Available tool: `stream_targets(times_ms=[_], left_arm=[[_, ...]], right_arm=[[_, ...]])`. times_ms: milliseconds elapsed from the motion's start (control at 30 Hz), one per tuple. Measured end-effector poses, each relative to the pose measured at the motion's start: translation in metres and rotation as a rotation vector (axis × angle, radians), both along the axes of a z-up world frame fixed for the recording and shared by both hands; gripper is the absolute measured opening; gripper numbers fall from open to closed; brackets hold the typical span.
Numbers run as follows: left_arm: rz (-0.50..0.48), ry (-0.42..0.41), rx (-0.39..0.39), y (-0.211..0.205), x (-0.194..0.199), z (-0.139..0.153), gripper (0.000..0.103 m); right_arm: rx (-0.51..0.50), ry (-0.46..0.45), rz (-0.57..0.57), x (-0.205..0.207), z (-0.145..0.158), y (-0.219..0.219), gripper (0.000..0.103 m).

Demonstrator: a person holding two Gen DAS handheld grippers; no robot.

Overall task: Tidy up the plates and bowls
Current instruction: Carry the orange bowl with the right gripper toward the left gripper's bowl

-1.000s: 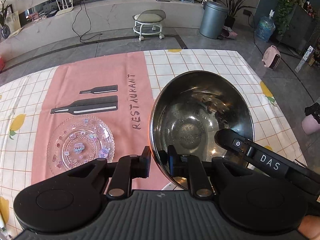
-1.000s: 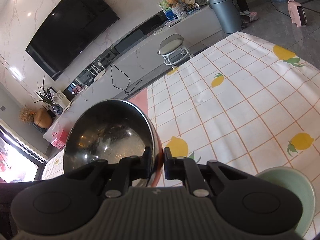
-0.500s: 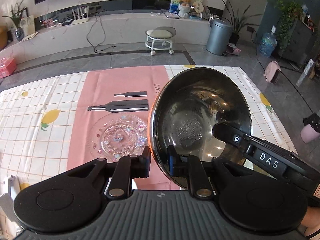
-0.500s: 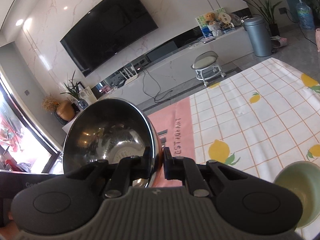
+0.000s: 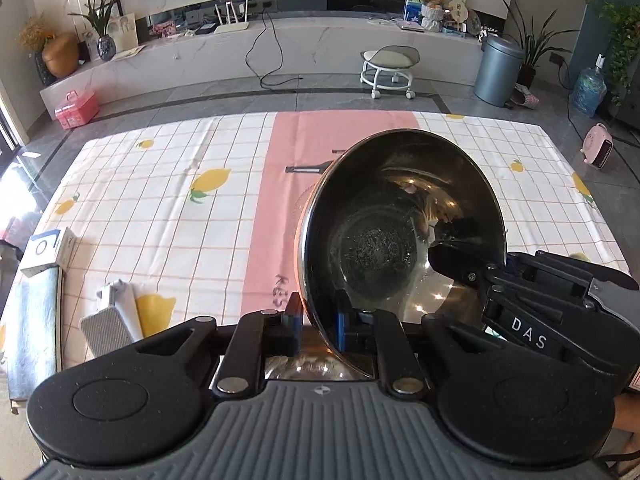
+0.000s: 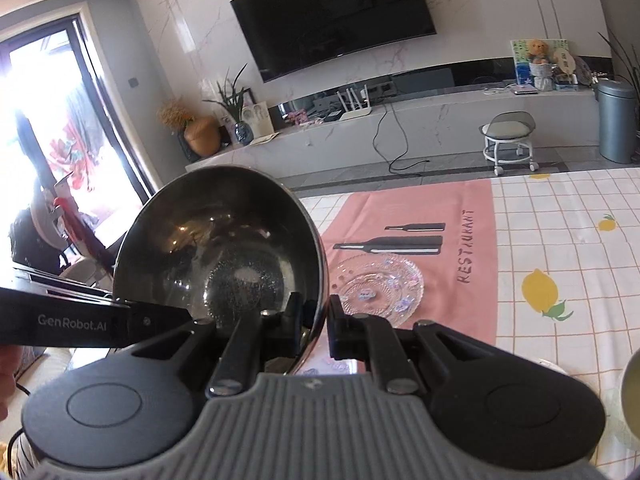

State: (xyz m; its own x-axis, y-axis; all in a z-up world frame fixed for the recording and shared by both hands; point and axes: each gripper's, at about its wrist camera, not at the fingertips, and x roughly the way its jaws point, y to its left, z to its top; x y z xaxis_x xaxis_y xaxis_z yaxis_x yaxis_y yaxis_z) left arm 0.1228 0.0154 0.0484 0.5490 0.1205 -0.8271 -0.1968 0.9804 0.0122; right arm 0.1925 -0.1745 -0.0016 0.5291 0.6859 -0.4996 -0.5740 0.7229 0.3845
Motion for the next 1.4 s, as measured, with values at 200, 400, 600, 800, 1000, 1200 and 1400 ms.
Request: stream_targets(times_ms=[200, 400, 600, 800, 1000, 1200, 1400], left_arm=[[-0.002, 0.061, 0.003, 0.006, -0.021, -0.011, 0.019], [0.005, 0.158, -0.009, 0.022, -0.027, -0.026, 0.019], [0.014, 0.221, -0.012, 0.027, -0.028, -0.041, 0.019], [0.03, 0.295, -0.062, 0.038, -0.034, -0.061, 0.019], [0.039, 0.296, -0.021, 0.042, -0.031, -0.068, 0.023], [0.046, 0.234, -0.051, 0.052, -0.03, -0.07, 0.028], [0.071, 0.201, -0.045, 0.059, -0.024, -0.074, 0.033]], right_arm=[[-0.06, 0.02, 0.086, -0.018, -0.003, 0.016, 0.011], [-0.132, 0.053, 0.168, -0.033, -0.018, 0.035, 0.011], [-0.203, 0.084, 0.223, -0.035, -0.031, 0.051, 0.011], [-0.269, 0.067, 0.225, -0.036, -0.039, 0.061, 0.011], [-0.29, 0.042, 0.234, -0.041, -0.044, 0.067, 0.015], [-0.251, -0.036, 0.192, -0.044, -0.036, 0.064, 0.032], [-0.278, 0.022, 0.156, -0.029, -0.051, 0.065, 0.034]])
